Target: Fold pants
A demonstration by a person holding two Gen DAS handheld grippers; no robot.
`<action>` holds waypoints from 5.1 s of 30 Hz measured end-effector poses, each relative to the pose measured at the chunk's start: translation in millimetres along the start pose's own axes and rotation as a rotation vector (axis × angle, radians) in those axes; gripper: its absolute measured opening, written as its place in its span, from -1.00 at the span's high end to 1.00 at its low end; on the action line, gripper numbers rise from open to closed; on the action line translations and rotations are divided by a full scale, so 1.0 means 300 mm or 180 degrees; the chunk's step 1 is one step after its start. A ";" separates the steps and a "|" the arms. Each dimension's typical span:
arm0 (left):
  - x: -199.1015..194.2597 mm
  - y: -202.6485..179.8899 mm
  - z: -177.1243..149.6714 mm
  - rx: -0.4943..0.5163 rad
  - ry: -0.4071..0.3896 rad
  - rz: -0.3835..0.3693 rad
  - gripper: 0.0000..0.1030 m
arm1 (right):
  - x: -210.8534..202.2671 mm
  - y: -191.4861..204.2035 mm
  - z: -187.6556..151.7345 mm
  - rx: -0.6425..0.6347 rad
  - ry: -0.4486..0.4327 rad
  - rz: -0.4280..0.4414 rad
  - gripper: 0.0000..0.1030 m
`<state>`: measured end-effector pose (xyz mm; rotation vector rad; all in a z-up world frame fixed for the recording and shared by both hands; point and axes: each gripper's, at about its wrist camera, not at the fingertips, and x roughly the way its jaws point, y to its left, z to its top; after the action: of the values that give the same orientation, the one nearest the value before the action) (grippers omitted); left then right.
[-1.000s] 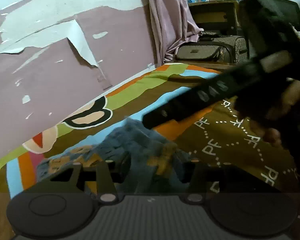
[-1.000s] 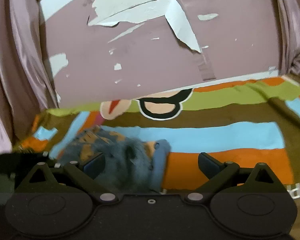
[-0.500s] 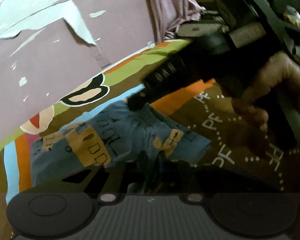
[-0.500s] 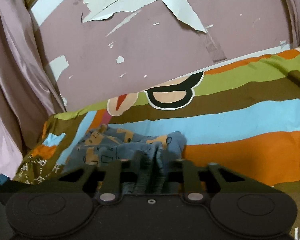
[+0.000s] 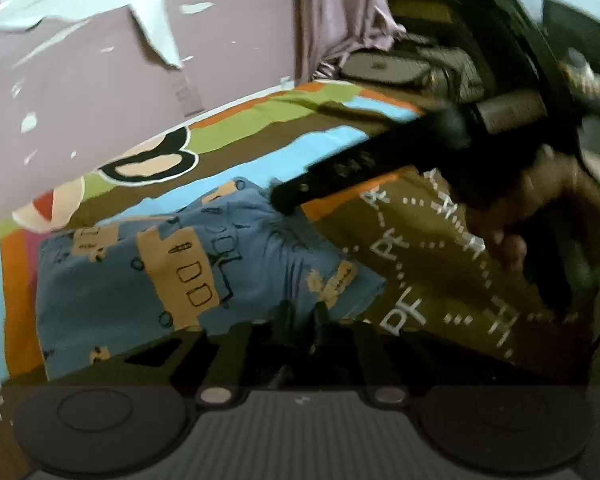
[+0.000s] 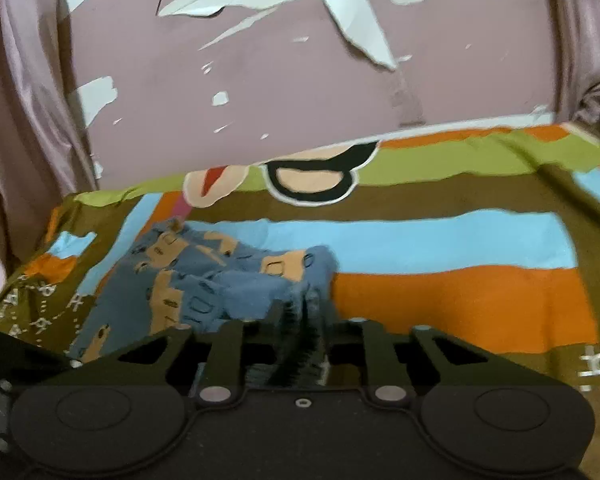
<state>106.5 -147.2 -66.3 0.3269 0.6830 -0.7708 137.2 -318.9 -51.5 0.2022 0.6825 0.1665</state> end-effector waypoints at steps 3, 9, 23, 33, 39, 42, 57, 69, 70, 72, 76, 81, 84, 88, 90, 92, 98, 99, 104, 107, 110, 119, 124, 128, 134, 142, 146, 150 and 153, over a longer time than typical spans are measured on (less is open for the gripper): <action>-0.071 0.032 0.006 -0.0159 -0.0159 0.0015 -0.13 | -0.044 0.007 -0.011 -0.0039 -0.0094 -0.0143 0.24; -0.188 0.076 -0.014 -0.0355 -0.0401 0.0729 -0.74 | -0.080 0.089 -0.029 -0.0117 -0.0270 -0.0122 -0.24; -0.113 0.272 -0.135 -0.1253 0.0681 0.1255 -0.80 | -0.104 0.152 -0.132 -0.0284 0.0257 -0.0720 -0.79; -0.147 0.258 -0.108 -0.1217 0.0511 0.1322 -0.95 | -0.075 0.213 -0.130 -0.0404 -0.0099 -0.0583 -0.98; -0.123 0.265 -0.120 -0.1222 0.0651 0.1365 -0.95 | -0.026 0.198 -0.141 -0.0380 0.0208 -0.0835 -0.98; -0.142 0.269 -0.111 -0.1229 0.0620 0.1339 -0.95 | -0.072 0.182 -0.117 -0.0274 -0.0028 -0.0703 -0.99; -0.094 0.339 -0.137 -0.1658 0.0626 0.1435 -0.99 | 0.160 0.158 -0.005 -0.0801 0.0022 -0.0627 -0.99; -0.145 0.331 -0.116 -0.1772 0.0240 0.1252 -0.99 | 0.036 0.078 0.002 -0.0153 -0.0074 -0.0076 -0.99; -0.145 0.331 -0.114 -0.1785 0.0193 0.1210 -0.99 | 0.044 0.068 0.011 -0.0120 -0.0057 0.0010 -0.99; -0.140 0.333 -0.112 -0.1816 0.0150 0.1160 -0.99 | 0.063 0.046 0.033 -0.0119 -0.0074 0.0151 -0.99; -0.121 0.349 -0.132 -0.1974 0.0153 0.1156 -0.99 | 0.133 -0.022 0.069 0.0004 0.0102 0.0635 -0.99; -0.106 0.357 -0.150 -0.2044 0.0094 0.1212 -0.99 | 0.190 -0.076 0.032 0.0271 0.0258 0.0862 -0.99; -0.094 0.366 -0.153 -0.2183 0.0022 0.1102 -0.99 | 0.194 -0.056 0.017 0.0054 0.0198 0.0769 -0.99; -0.076 0.367 -0.150 -0.2217 -0.0018 0.1123 -1.00 | 0.187 -0.061 0.011 0.0087 0.0121 0.0771 -0.99; -0.068 0.364 -0.147 -0.2151 0.0002 0.1147 -1.00 | 0.188 -0.081 0.011 0.0178 0.0089 0.0790 -0.99; -0.062 0.360 -0.145 -0.2080 0.0033 0.1164 -1.00 | 0.196 -0.100 0.015 0.0272 0.0072 0.0840 -0.99; -0.059 0.352 -0.147 -0.1944 0.0077 0.1166 -1.00 | 0.220 -0.141 0.028 0.0507 0.0081 0.1034 -0.99; -0.059 0.352 -0.147 -0.1951 0.0071 0.1161 -1.00 | 0.220 -0.144 0.031 0.0544 0.0075 0.1064 -0.98; -0.064 0.358 -0.148 -0.1991 0.0044 0.1138 -1.00 | 0.226 -0.151 0.034 0.0618 0.0079 0.1084 -0.76; -0.071 0.367 -0.153 -0.2061 0.0004 0.1103 -0.99 | 0.233 -0.135 0.032 0.0543 0.0114 0.0981 -0.47; -0.077 0.371 -0.154 -0.2102 -0.0027 0.1080 -0.99 | 0.233 -0.117 0.030 0.0437 0.0123 0.0890 -0.29; -0.068 0.344 -0.142 -0.1903 0.0007 0.1104 -0.99 | 0.228 -0.080 0.024 0.0230 0.0111 0.0728 -0.02; -0.069 0.339 -0.135 -0.1836 0.0005 0.1061 -0.79 | 0.221 -0.073 0.025 0.0217 0.0109 0.0746 0.16; -0.068 0.347 -0.135 -0.1849 0.0044 0.1035 -0.56 | 0.214 -0.064 0.025 0.0195 0.0084 0.0763 0.35; -0.067 0.342 -0.124 -0.1804 0.0121 0.0959 -0.20 | 0.204 -0.035 0.023 0.0093 0.0034 0.0667 0.47; -0.065 0.342 -0.122 -0.1775 0.0187 0.0964 -0.17 | 0.200 -0.029 0.017 0.0112 0.0003 0.0613 0.47; -0.067 0.342 -0.121 -0.1763 0.0210 0.0983 -0.10 | 0.192 -0.014 0.011 0.0068 -0.0052 0.0556 0.48; -0.071 0.334 -0.114 -0.1717 0.0228 0.1026 0.02 | 0.163 0.019 0.004 -0.0023 -0.0154 0.0446 0.54; -0.078 0.321 -0.109 -0.1637 0.0232 0.1067 0.17 | 0.134 0.049 0.001 -0.0082 -0.0250 0.0351 0.58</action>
<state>150.3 -52.6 -72.1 -0.0042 0.8421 -0.2483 166.8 -296.0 -72.2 0.2207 0.5911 0.2713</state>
